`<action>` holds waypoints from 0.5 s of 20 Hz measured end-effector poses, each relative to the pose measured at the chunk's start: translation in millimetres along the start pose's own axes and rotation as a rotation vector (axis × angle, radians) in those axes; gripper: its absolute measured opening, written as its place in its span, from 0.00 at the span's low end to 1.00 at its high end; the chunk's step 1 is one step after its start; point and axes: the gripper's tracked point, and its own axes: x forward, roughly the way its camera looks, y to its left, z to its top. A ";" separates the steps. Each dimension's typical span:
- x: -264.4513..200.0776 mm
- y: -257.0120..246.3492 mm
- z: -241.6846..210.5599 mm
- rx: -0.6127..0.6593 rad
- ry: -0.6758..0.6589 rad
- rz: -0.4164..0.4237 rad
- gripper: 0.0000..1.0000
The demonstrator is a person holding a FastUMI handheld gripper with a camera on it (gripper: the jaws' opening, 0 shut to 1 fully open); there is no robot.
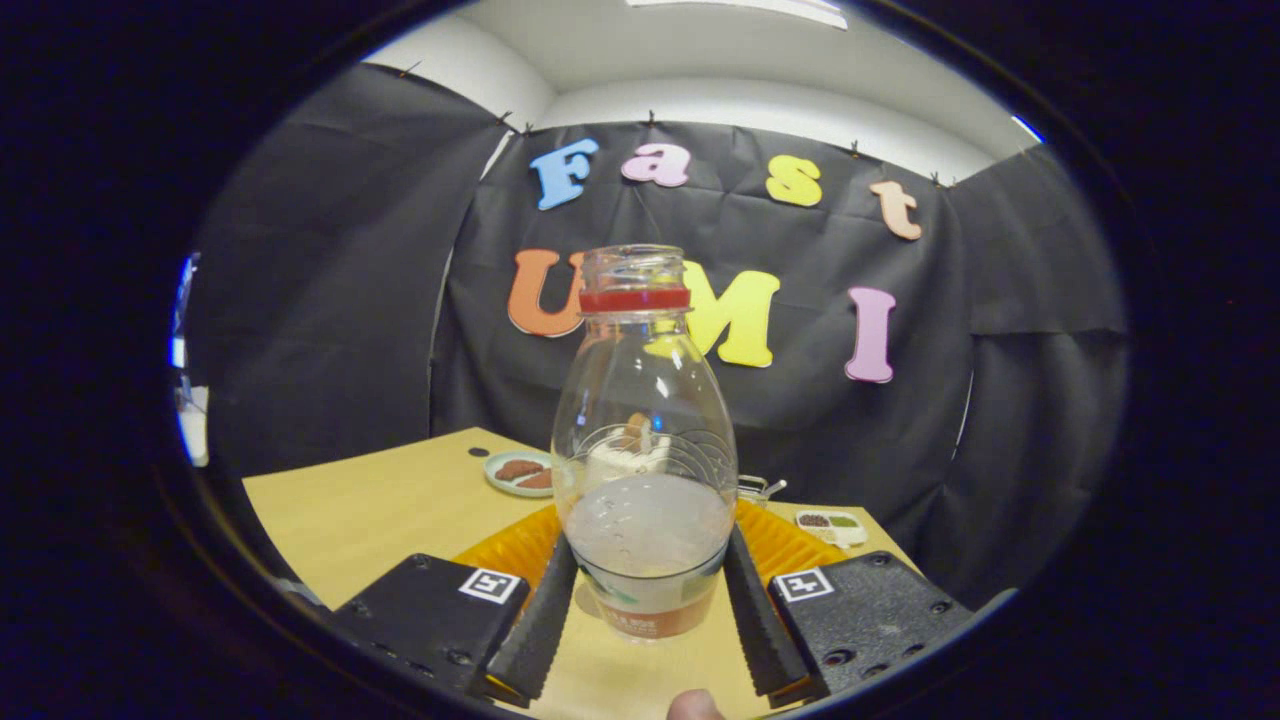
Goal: Take the bottle from table, then pour the juice into the cup, finally place the bottle on the coaster
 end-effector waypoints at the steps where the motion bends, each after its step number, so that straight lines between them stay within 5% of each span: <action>1: 3.3 -1.3 4.4 0.012 -0.012 0.004 0.78; 10: 70.4 7.7 11.9 0.042 -0.054 0.065 0.77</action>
